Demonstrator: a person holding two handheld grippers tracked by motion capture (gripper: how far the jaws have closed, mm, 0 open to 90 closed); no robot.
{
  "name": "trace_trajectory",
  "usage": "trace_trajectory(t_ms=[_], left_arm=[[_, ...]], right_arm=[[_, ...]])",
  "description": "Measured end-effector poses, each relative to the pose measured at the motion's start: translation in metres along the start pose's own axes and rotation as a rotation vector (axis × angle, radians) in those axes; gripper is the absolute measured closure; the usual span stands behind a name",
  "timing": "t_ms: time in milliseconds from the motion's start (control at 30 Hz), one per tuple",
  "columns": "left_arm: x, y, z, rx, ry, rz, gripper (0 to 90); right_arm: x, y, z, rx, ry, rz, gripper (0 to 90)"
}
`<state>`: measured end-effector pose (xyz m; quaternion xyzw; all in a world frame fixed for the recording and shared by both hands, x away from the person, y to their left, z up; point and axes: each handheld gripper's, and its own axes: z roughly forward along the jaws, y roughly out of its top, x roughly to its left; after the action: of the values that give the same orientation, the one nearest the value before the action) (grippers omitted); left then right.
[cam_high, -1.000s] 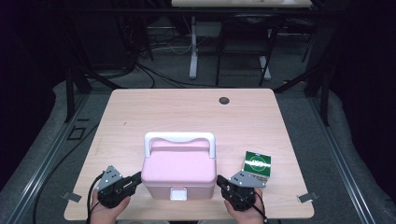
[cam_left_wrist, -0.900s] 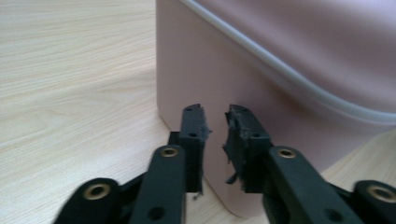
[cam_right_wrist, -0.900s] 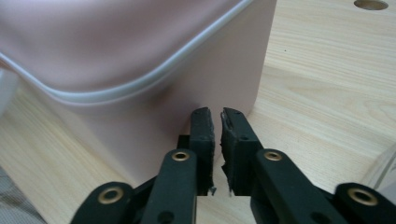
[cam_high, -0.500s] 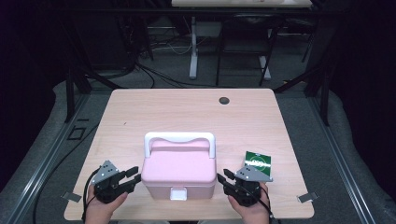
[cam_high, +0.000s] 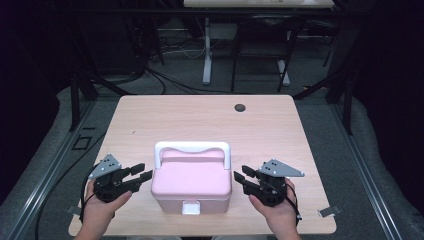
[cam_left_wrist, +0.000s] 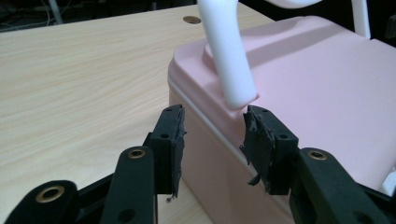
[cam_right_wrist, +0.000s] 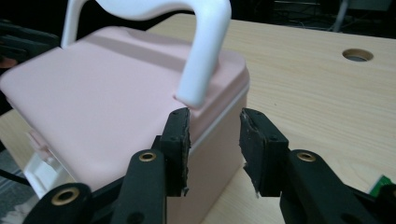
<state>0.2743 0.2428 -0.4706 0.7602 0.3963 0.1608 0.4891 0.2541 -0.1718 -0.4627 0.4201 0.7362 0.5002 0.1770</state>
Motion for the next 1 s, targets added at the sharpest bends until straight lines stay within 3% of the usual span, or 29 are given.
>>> trace_trajectory(t_ms=[100,133,233,367,700,767,833,1000], left_arm=[[-0.002,0.007,0.003,-0.005,0.007,0.014,56.8],[-0.001,0.009,0.004,-0.009,0.009,0.01,56.2],[0.001,0.015,0.006,-0.031,-0.005,-0.006,52.3],[-0.001,0.021,0.01,-0.041,-0.023,0.004,51.3],[-0.006,0.026,0.025,-0.029,-0.063,0.007,50.5],[-0.007,0.026,0.026,-0.028,-0.063,0.01,53.2],[-0.009,0.025,0.028,-0.029,-0.037,0.032,55.8],[-0.008,0.024,0.024,-0.043,-0.049,0.027,61.3]], right_arm=[[0.001,0.005,0.0,-0.012,0.015,0.001,60.2],[0.003,0.007,0.003,-0.047,0.026,0.001,59.1],[0.006,0.011,0.008,-0.041,0.054,-0.006,57.0],[0.007,0.013,0.024,-0.017,0.072,-0.017,54.7],[0.003,0.015,0.037,-0.015,0.059,-0.003,54.4],[0.004,0.016,0.038,-0.021,0.064,-0.004,56.0],[0.005,0.016,0.038,-0.026,0.053,-0.016,56.4],[0.007,0.014,0.035,-0.048,0.053,-0.014,60.5]])
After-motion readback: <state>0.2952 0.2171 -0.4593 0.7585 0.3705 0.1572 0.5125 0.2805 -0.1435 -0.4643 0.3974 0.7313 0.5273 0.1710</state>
